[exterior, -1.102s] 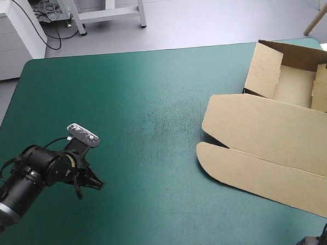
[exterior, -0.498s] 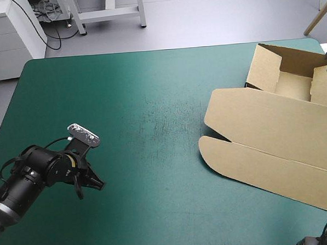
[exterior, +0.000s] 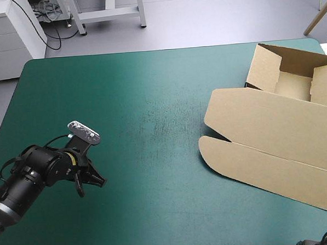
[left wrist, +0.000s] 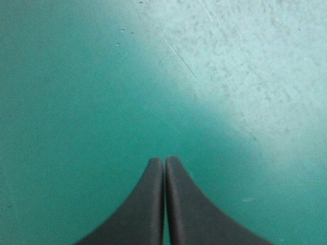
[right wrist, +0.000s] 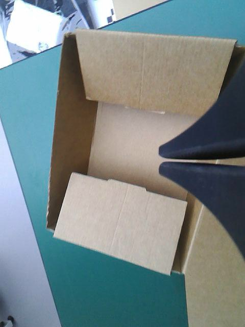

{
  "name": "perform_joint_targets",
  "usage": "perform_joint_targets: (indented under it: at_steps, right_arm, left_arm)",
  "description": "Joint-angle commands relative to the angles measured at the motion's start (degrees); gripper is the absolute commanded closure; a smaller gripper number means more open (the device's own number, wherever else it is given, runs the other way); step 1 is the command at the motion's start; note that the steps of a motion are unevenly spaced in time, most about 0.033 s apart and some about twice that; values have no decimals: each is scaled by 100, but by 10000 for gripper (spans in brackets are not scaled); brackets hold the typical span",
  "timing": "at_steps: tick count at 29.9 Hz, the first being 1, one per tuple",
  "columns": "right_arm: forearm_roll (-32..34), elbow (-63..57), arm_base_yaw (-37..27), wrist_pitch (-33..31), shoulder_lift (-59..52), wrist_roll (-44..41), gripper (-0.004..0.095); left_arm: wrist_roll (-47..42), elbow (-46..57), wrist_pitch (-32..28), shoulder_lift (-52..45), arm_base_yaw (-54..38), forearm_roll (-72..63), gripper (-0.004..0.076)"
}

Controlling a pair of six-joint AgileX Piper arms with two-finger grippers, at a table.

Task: Fold the box

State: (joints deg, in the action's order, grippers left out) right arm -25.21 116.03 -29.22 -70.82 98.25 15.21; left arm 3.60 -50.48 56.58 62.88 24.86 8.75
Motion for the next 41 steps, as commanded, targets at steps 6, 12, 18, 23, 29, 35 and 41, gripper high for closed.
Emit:
perform_joint_targets:
  at_steps: [6,12,18,23,29,35,41]
  right_arm:
    - [364,171,1468,185,-699,129,912]
    - [1545,-28,3018,185,-828,-30,912]
    - [1733,-856,3774,185,-1107,-30,912]
    - [1541,-1803,3834,195,-1552,-7,912]
    - [1531,-3092,3834,673,-2329,101,912]
    - [1531,-4377,3834,1368,-3218,142,912]
    - [1541,-5528,3834,2018,-4032,310,912]
  left_arm:
    - [-55,-137,-303,-106,17,-76,734]
    - [-45,-137,-341,-199,17,-33,734]
    - [-8,-137,-341,-705,17,-10,734]
    - [-8,-137,-184,-1177,17,-10,734]
    - [110,81,18,-1664,17,16,734]
    - [100,772,-64,-2139,17,-38,734]
    - [100,1236,-101,-2484,17,-91,734]
